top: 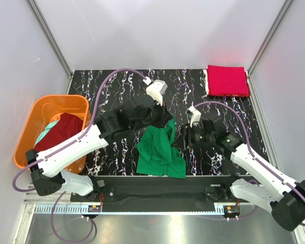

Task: Fold and stack the t-shirts
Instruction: Flatten the tshirt out

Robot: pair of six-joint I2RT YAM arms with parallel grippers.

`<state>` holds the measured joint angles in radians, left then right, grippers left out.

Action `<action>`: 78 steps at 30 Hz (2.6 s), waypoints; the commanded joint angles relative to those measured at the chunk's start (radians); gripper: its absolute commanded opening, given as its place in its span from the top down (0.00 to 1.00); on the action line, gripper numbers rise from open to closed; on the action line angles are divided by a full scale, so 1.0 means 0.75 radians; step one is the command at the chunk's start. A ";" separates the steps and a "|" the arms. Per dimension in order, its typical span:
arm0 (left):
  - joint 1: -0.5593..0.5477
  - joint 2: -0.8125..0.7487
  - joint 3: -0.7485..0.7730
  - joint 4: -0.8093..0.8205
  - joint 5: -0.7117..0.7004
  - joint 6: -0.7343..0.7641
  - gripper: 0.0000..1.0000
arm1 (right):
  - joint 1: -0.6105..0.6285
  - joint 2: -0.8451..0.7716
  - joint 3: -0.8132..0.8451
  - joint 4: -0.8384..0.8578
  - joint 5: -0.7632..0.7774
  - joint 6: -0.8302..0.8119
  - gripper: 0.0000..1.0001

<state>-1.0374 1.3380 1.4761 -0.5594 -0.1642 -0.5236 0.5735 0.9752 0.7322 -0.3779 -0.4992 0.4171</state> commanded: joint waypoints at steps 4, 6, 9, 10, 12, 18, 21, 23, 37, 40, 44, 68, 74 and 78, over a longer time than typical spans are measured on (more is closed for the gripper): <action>0.013 -0.080 0.001 0.032 -0.040 0.015 1.00 | 0.049 0.127 0.150 0.164 -0.042 0.076 1.00; 0.017 -0.143 -0.003 -0.049 -0.194 0.029 1.00 | 0.104 0.158 0.202 0.209 -0.046 0.110 1.00; 0.021 -0.278 -0.011 -0.151 -0.406 0.088 1.00 | 0.269 0.215 0.324 0.222 -0.032 0.102 1.00; 0.021 -0.323 -0.013 -0.176 -0.462 0.109 1.00 | 0.315 0.235 0.365 0.215 -0.026 0.102 1.00; 0.021 -0.474 -0.019 -0.228 -0.607 0.174 1.00 | 0.457 0.301 0.502 0.189 -0.030 0.106 1.00; 0.021 -0.853 -0.013 -0.124 -0.795 0.419 1.00 | 0.704 0.409 0.788 0.217 -0.046 0.172 1.00; 0.021 -1.011 -0.041 0.068 -0.777 0.573 1.00 | 0.783 0.428 0.917 0.173 -0.044 0.135 1.00; 0.021 -1.001 -0.011 0.132 -0.761 0.622 1.00 | 0.788 0.406 0.946 0.144 0.002 0.119 1.00; 0.162 -0.041 -0.081 0.603 -0.413 0.831 1.00 | 0.367 0.041 0.468 -0.512 0.855 0.321 1.00; 0.176 0.343 0.085 0.515 -0.307 0.780 1.00 | 0.170 0.023 0.345 -0.598 0.899 0.409 1.00; 0.162 0.680 0.359 0.268 -0.327 0.666 0.63 | 0.029 0.013 0.249 -0.623 0.899 0.499 1.00; 0.105 0.476 -0.518 0.300 -0.235 -0.293 0.32 | -0.008 -0.096 0.116 -0.578 0.762 0.475 1.00; 0.027 0.480 -0.532 0.284 -0.321 -0.439 0.37 | -0.008 -0.118 0.110 -0.572 0.741 0.475 1.00; 0.015 0.496 -0.540 0.257 -0.307 -0.515 0.43 | -0.008 -0.118 0.093 -0.562 0.723 0.475 1.00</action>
<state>-1.0206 1.7107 1.0710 -0.3798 -0.3557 -0.8146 0.5739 0.8997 0.8097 -0.8314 0.0597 0.7788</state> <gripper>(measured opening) 0.586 0.010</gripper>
